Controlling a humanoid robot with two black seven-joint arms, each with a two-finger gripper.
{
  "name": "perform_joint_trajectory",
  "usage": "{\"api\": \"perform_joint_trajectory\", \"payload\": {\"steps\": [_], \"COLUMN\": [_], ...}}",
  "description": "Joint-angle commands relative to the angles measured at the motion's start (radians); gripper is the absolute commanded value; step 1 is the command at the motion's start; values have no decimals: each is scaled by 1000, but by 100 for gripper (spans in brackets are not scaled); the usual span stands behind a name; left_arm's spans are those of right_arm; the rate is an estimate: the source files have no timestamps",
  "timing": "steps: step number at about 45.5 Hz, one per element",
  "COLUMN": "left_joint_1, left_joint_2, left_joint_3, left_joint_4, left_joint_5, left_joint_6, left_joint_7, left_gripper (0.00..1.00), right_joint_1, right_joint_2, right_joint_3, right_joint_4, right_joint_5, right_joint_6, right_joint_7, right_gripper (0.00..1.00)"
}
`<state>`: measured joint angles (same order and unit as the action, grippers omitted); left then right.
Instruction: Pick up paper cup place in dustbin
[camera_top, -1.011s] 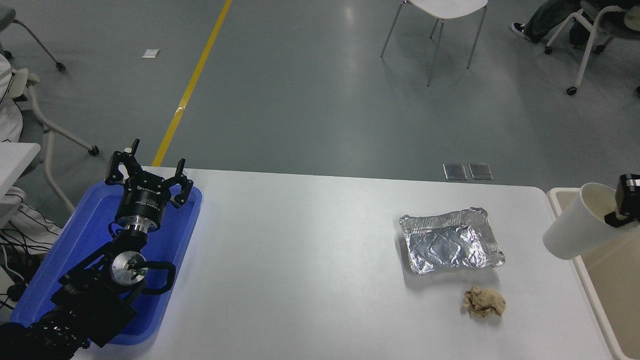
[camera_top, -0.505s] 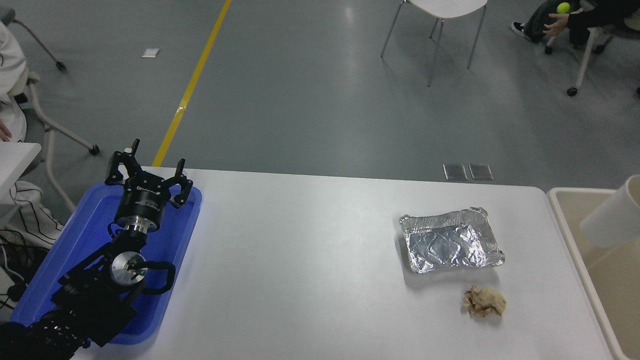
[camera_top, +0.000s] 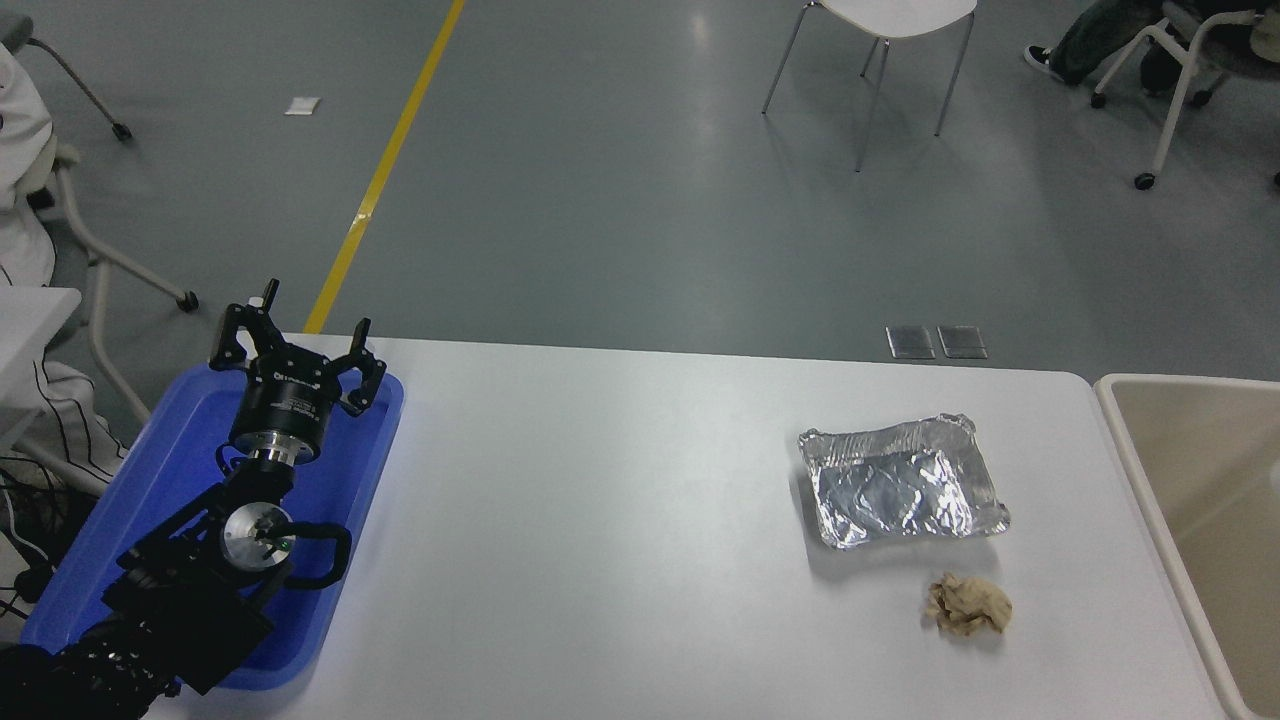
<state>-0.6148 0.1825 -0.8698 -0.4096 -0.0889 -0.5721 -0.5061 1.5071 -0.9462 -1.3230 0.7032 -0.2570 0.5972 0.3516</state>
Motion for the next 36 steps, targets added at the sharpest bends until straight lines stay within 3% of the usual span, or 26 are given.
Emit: {"api": "perform_joint_trajectory", "payload": {"steps": [1,15,24,29,36], "left_joint_1": [0,0,1,0,0], "left_joint_2": [0,0,0,0,0], "left_joint_3": [0,0,0,0,0], "left_joint_4": [0,0,0,0,0], "left_joint_5": [0,0,0,0,0], "left_joint_6": [0,0,0,0,0], "left_joint_7": [0,0,0,0,0], "left_gripper": [100,100,100,100,100], "right_joint_1": [-307,-617,-821,-840,-871], "right_joint_2": [72,138,251,291,336], "right_joint_3": [90,402,654,668,669], "right_joint_4": [-197,-375,-510,-528,-531], "right_joint_5": [170,206,186,185,188], "right_joint_6": [-120,-286,-385,-451,-573], "right_joint_7": [-78,-267,-284,-292,-371], "right_gripper": [0,0,0,0,0]}}
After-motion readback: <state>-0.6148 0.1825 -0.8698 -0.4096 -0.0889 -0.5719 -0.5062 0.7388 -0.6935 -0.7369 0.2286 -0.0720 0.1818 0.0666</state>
